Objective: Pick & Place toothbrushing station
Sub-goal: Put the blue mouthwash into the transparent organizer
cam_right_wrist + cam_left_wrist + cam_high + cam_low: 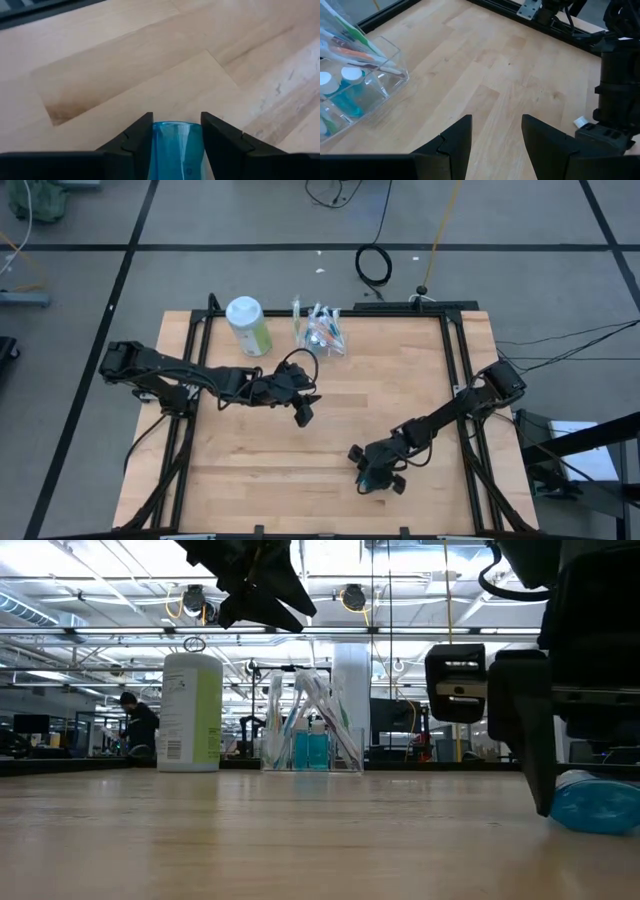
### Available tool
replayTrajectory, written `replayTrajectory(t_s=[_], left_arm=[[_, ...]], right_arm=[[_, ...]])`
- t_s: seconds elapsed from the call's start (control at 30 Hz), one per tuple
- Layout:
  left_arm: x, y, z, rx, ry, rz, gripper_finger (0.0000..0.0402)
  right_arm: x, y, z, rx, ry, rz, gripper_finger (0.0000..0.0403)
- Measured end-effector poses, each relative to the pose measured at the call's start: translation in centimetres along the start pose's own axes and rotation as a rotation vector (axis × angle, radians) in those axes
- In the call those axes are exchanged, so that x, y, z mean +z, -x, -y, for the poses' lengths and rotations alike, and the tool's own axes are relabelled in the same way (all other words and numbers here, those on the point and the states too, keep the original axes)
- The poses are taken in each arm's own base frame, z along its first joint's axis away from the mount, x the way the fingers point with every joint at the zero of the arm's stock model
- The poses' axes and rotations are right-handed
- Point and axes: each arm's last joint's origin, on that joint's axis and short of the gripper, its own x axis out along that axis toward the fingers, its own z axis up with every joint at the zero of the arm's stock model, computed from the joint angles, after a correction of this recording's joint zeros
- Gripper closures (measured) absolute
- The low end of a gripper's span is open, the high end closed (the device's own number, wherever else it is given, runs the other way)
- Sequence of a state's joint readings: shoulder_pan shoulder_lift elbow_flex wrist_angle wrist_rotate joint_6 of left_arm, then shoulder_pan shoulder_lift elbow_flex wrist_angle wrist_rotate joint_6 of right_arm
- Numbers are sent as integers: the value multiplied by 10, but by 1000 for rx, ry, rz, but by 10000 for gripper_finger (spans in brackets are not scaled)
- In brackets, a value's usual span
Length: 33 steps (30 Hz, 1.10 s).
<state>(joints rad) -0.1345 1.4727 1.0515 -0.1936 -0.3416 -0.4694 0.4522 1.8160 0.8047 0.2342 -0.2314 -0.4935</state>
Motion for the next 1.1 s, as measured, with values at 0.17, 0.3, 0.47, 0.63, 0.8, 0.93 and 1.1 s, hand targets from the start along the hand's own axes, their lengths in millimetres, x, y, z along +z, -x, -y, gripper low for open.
replayTrajectory(t_s=[0.17,0.3,0.47,0.63,0.8,0.93,1.1], left_arm=[[0,0,0,0,4,0,222],[-1,1,1,-5,4,-1,222],[0,1,5,-43,174,3,222],[-1,2,9,-103,211,-26,222],[-5,-4,10,-120,219,-57,222],[-17,-21,12,-96,176,-109,222],[-36,-48,10,-45,214,-189,222]], right_arm=[[5,5,1,-21,59,27,260],[17,22,5,-110,119,58,265],[36,43,6,-258,345,78,268],[39,48,10,-354,607,5,269],[36,50,14,-451,753,-134,282],[35,51,18,-480,520,-99,292],[34,51,19,-483,143,-9,288]])
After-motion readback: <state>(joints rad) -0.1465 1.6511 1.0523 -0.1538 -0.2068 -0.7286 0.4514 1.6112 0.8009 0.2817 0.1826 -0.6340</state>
